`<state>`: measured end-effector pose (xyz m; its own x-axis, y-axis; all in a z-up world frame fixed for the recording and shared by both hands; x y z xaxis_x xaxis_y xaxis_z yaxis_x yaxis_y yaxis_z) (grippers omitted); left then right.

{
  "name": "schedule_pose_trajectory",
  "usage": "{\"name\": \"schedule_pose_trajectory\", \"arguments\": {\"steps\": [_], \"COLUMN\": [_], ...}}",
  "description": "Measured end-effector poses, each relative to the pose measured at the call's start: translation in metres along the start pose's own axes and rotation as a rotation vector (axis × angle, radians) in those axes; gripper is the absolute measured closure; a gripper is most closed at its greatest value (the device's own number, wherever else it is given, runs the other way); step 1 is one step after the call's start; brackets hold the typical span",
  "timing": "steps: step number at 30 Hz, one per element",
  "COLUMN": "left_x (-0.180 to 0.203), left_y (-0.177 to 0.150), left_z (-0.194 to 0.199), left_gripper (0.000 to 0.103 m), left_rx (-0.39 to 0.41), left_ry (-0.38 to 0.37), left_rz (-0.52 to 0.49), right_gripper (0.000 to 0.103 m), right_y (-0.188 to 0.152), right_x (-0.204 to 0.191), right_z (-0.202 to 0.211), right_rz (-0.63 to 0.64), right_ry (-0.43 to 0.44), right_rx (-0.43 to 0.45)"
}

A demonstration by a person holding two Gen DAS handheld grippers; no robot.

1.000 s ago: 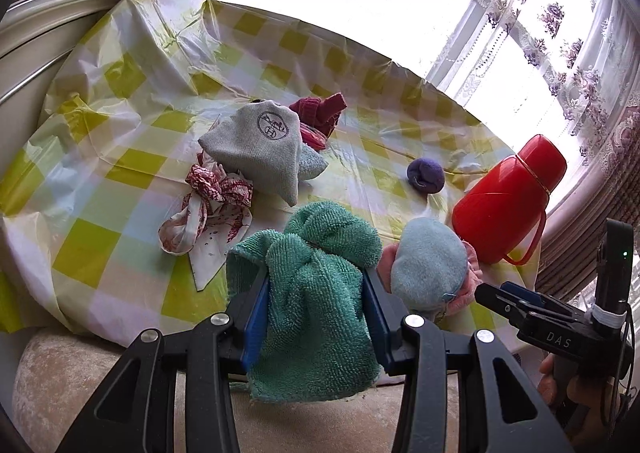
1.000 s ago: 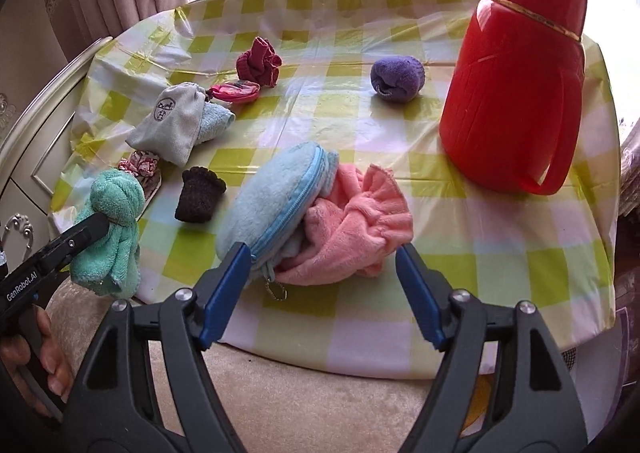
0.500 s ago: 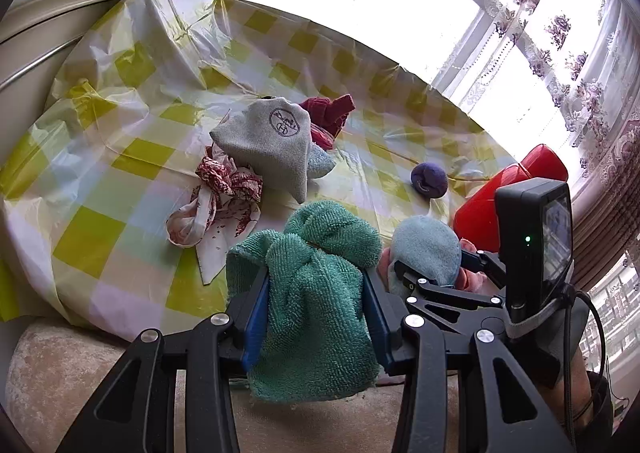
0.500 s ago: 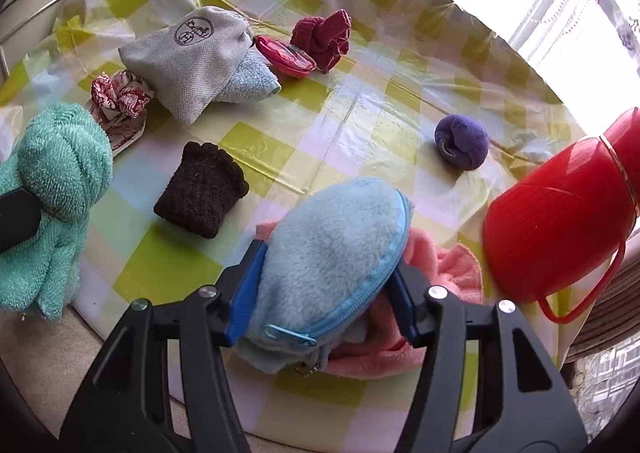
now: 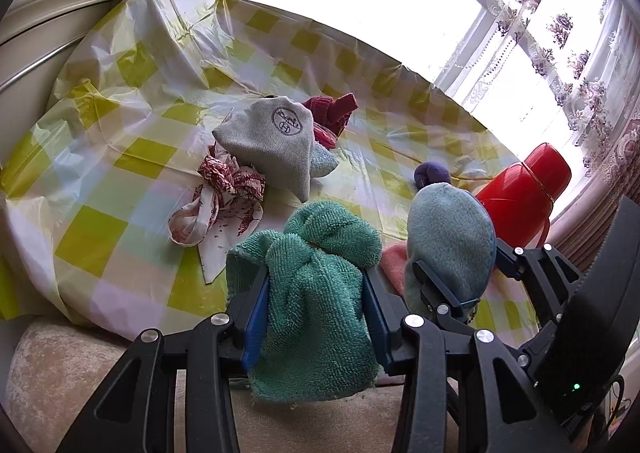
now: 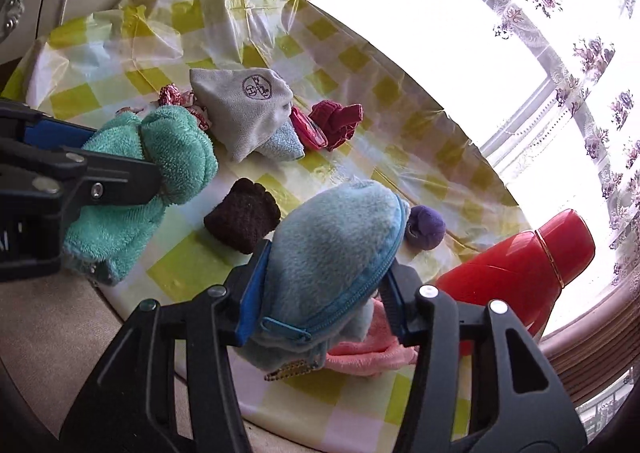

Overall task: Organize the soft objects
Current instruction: 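Drop the blue pouch into the white box with the right tool while the left holds the towel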

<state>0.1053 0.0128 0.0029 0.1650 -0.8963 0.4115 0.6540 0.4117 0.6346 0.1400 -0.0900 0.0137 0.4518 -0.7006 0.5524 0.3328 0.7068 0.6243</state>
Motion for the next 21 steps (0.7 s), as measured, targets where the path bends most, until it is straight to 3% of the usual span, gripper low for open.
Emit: {"name": "schedule_pose_trajectory", "arguments": {"steps": [6,12,15,21], "left_x": [0.011,0.034,0.05,0.078], "left_y": [0.0,-0.007,-0.011,-0.018], "left_z": [0.006,0.012,0.015,0.017], "left_gripper": [0.059,0.059,0.059,0.059], "left_rx": [0.005,-0.005,-0.009,-0.023], "left_ry": [0.005,-0.025,-0.049,-0.093], "left_rz": [-0.037,-0.078,-0.109,-0.159], "right_gripper": [0.049,0.048,0.048,0.048], "right_y": [-0.019,-0.059,-0.087,-0.151], "right_x": [0.036,0.078,0.098,0.146], "right_z": [0.016,0.031,0.04,0.064], "right_rz": [-0.213,-0.417,-0.478,-0.593], "right_ry": [0.126,0.223,0.229,0.163], "right_rx": [-0.031,-0.071,-0.109,-0.192]}}
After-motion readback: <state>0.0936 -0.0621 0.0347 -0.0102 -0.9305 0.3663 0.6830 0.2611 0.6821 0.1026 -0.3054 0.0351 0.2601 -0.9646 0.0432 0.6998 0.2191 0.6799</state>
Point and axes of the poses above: each gripper's, at about its wrist camera, not at the fingertips, and z roughly against the way its jaws point, x to its right, y to its top, the point moved 3 cm from there along -z, roughly the way its jaws point, and after that the axes turned 1 degree about -y, right-handed, at the moved point
